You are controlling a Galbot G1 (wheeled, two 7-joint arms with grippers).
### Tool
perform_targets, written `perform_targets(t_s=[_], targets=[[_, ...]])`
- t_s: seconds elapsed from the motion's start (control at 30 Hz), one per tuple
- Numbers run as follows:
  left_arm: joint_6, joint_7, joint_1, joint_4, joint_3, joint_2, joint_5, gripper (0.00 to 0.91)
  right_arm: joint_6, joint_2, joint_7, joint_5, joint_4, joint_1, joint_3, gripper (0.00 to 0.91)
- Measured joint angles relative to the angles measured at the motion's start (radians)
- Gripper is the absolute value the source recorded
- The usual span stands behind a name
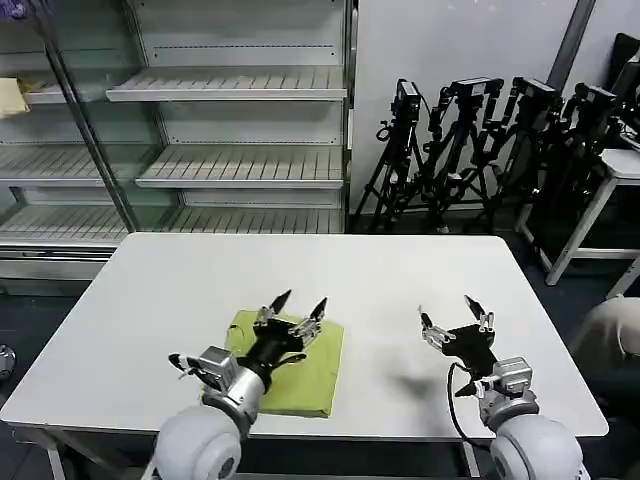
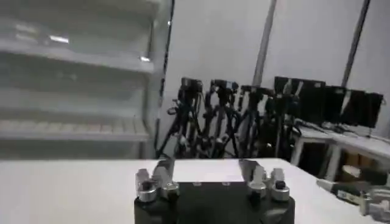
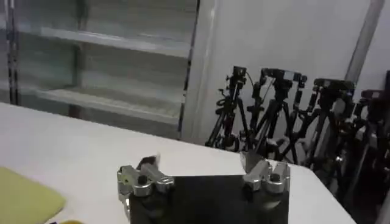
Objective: Fold and organize the clothes.
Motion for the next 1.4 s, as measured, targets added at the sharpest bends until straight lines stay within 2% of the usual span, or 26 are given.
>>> perform_targets(t_s=[0.37,0.6,0.93,1.4], targets=[[-0.179,0.176,0.074,0.124,-0.281,0.078,0.143,0.907,0.068,0.063,0.002,-0.045,-0.062,0.055,-0.062,0.907],[-0.251,0.237,0.111,0.176,-0.414,0.1,0.164,0.907,0.094,0.086,-0.002,-0.066,-0.087,0.069,-0.084,0.907],[-0.297,0.264,0.132,0.23,-0.505,0.16,0.151,0.907,0.107,0.135,-0.007,-0.121,-0.126,0.098,-0.121,0.907],[-0.38,0.256,0.131,0.271,-0.504,0.246,0.081,0.907,0.127,0.205,-0.042,-0.269,-0.134,0.118,-0.112,0.907]])
